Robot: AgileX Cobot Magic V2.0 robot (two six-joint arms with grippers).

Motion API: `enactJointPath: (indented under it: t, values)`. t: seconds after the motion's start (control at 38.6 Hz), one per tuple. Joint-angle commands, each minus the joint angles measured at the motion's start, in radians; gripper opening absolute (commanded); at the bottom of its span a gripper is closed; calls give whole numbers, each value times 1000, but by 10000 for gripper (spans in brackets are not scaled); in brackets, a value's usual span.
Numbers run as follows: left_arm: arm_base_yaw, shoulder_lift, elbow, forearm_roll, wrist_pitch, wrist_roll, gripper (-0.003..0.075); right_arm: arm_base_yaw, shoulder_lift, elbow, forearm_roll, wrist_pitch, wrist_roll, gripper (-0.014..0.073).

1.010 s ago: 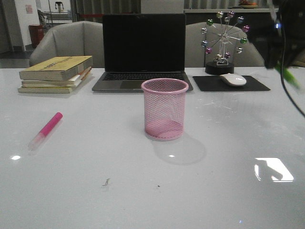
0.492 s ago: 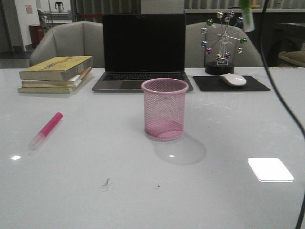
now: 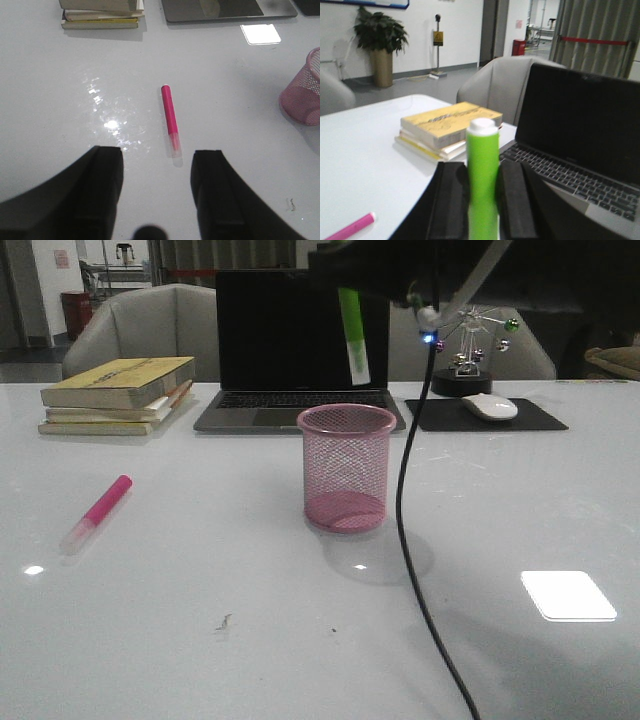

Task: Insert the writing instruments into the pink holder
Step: 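Lower the green highlighter into the holder and open the right gripper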

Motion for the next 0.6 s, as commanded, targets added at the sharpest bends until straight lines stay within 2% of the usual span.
enactJointPath:
  t: [0.0, 0.26, 0.34, 0.39, 0.47, 0.52, 0.57]
  values:
    - [-7, -5, -39, -24, -62, -9, 385, 0, -2, -24, -15, -110, -1, 57]
    - [-7, -5, -39, -26, -62, -9, 385, 0, 82, -24, -2, -83, -1, 60]
    - [-7, -5, -39, -27, -62, -9, 385, 0, 87, -24, 15, -50, -1, 84]
    - [-7, -5, -39, -27, -60, -9, 385, 0, 87, -24, 48, -38, -1, 148]
    - [-7, -5, -39, -27, -54, -9, 385, 0, 85, -24, 92, -50, -1, 304]
    - [-7, -5, -39, -27, -44, -9, 385, 0, 77, -24, 95, -69, -1, 360]
    - [-7, -5, -39, -27, -40, -9, 385, 0, 58, -24, 95, -77, -1, 374]
